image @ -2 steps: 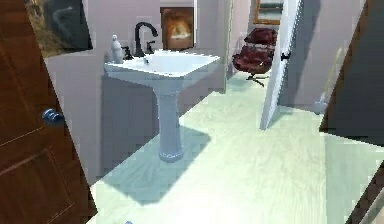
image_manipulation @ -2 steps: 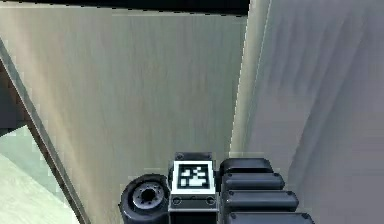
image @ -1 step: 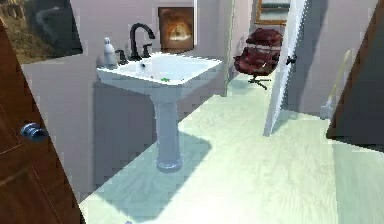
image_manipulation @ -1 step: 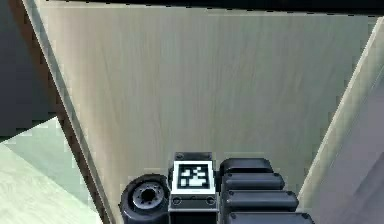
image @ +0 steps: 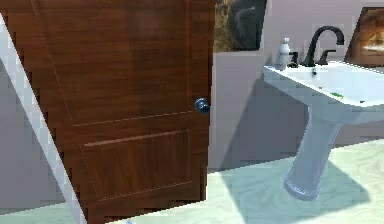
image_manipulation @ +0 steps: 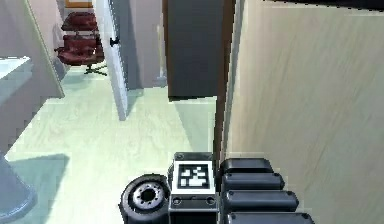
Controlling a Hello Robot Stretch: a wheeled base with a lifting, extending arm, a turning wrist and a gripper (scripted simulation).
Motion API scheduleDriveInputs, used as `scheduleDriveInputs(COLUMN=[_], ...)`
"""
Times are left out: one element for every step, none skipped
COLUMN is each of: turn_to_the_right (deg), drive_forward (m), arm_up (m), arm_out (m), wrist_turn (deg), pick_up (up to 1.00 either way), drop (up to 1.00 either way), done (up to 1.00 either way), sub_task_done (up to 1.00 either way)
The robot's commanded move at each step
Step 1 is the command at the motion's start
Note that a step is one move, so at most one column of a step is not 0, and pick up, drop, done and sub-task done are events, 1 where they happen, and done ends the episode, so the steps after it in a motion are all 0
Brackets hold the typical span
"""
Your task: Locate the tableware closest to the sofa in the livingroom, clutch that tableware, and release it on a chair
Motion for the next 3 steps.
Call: scheduleDriveInputs(turn_to_the_right=[-9.0, 0.0, -45.0], drive_forward=[0.0, 0.35, 0.0], arm_up=[0.0, 0.0, 0.0], arm_out=[0.0, 0.0, 0.0], wrist_turn=[0.0, 0.0, 0.0], pick_up=[0.0, 0.0, 0.0], drop=[0.0, 0.0, 0.0], done=[0.0, 0.0, 0.0], sub_task_done=[0.0, 0.0, 0.0])
